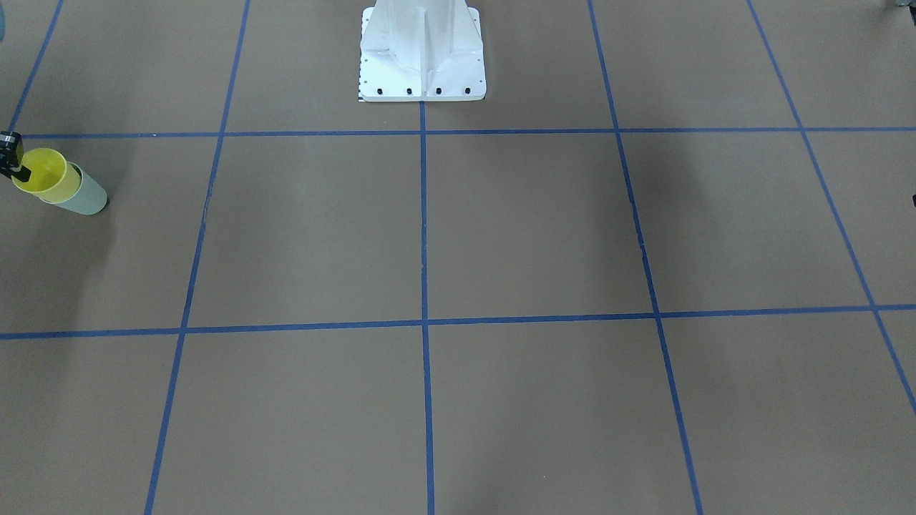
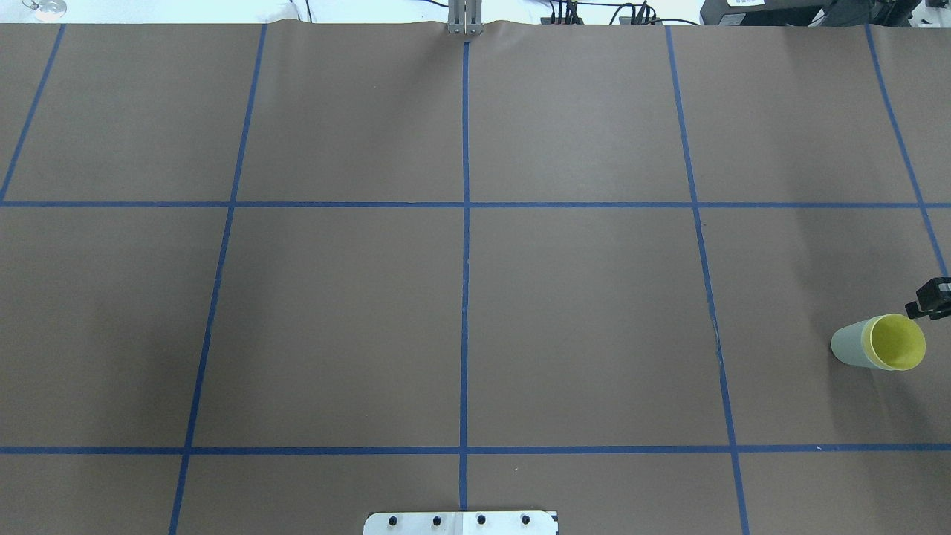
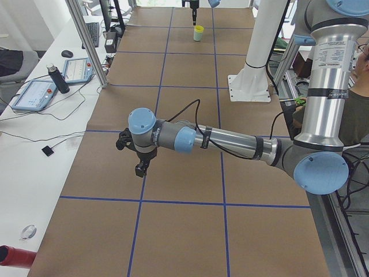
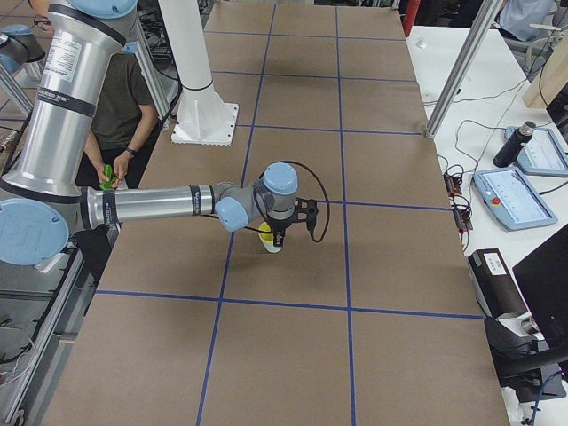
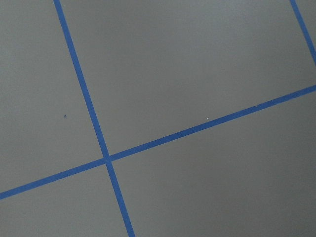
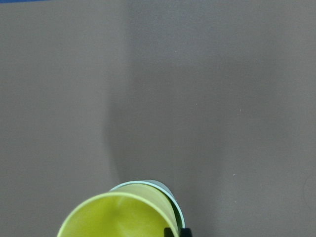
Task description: Transfer and stack yellow cup on green cup
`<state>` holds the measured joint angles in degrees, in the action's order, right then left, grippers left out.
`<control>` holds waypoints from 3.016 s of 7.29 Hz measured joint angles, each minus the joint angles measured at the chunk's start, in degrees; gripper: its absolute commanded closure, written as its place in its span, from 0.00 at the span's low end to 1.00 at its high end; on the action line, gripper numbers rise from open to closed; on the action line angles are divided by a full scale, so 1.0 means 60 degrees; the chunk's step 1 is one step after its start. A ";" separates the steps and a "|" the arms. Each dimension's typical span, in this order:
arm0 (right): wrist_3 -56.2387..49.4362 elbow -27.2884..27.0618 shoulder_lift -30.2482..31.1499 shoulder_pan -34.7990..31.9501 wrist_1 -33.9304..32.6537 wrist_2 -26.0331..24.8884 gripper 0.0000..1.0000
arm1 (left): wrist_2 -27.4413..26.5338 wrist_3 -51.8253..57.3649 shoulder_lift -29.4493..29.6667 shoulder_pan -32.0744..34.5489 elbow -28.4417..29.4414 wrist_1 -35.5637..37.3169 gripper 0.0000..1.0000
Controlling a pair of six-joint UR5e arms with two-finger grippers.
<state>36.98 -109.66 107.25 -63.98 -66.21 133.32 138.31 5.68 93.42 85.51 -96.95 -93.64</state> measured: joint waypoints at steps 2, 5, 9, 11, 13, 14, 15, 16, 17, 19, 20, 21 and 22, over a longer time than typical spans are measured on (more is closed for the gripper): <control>-0.0022 -0.0094 -0.0001 -0.0045 0.0002 0.0026 0.00 | 0.0019 0.0001 -0.0067 0.0024 -0.0168 0.0132 0.00; -0.0042 0.0457 -0.0611 -0.0857 -0.0066 -0.0119 0.00 | 0.0106 0.0005 -0.0549 0.0093 -0.0526 0.0197 0.00; -0.1344 0.1950 -0.1677 -0.2620 -0.0513 -0.0121 0.00 | -0.0151 0.0008 -0.1160 0.0258 -0.0748 0.0222 0.00; -0.2874 0.1949 -0.1928 -0.3368 -0.1782 -0.0004 0.00 | -0.0219 -0.0004 -0.1198 0.0265 -0.0695 0.0235 0.00; -0.3713 0.1836 -0.2103 -0.3681 -0.2617 0.0130 0.00 | -0.0228 -0.0008 -0.1347 0.0265 -0.0659 0.0222 0.00; -0.3823 0.1749 -0.2114 -0.3727 -0.2783 0.0145 0.00 | -0.0226 -0.0009 -0.1402 0.0265 -0.0677 0.0212 0.00; -0.3863 0.1691 -0.2097 -0.3742 -0.2846 0.0133 0.00 | -0.0223 -0.0007 -0.1419 0.0264 -0.0688 0.0204 0.00; -0.3881 0.1663 -0.2081 -0.3746 -0.2869 0.0127 0.00 | -0.0229 0.0000 -0.1417 0.0253 -0.0673 0.0200 0.00; -0.3889 0.1647 -0.2067 -0.3750 -0.2876 0.0129 0.00 | -0.0265 0.0003 -0.1397 0.0245 -0.0665 0.0198 0.00; -0.3896 0.1646 -0.2064 -0.3750 -0.2880 0.0124 0.00 | -0.0342 0.0003 -0.1347 0.0231 -0.0683 0.0181 0.00; -0.3902 0.1667 -0.2084 -0.3751 -0.2881 0.0114 0.00 | -0.0337 0.0000 -0.1366 0.0236 -0.0710 0.0162 0.00; -0.3903 0.1683 -0.2101 -0.3751 -0.2884 0.0132 0.00 | -0.0304 0.0002 -0.1445 0.0252 -0.0792 0.0152 0.00; -0.3898 0.1690 -0.2097 -0.3751 -0.2890 0.0158 0.00 | -0.0273 0.0004 -0.1620 0.0263 -0.0967 0.0151 0.00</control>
<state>13.59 -99.52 94.66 -86.48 -83.55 134.27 136.67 5.70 83.70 87.08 -102.76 -92.74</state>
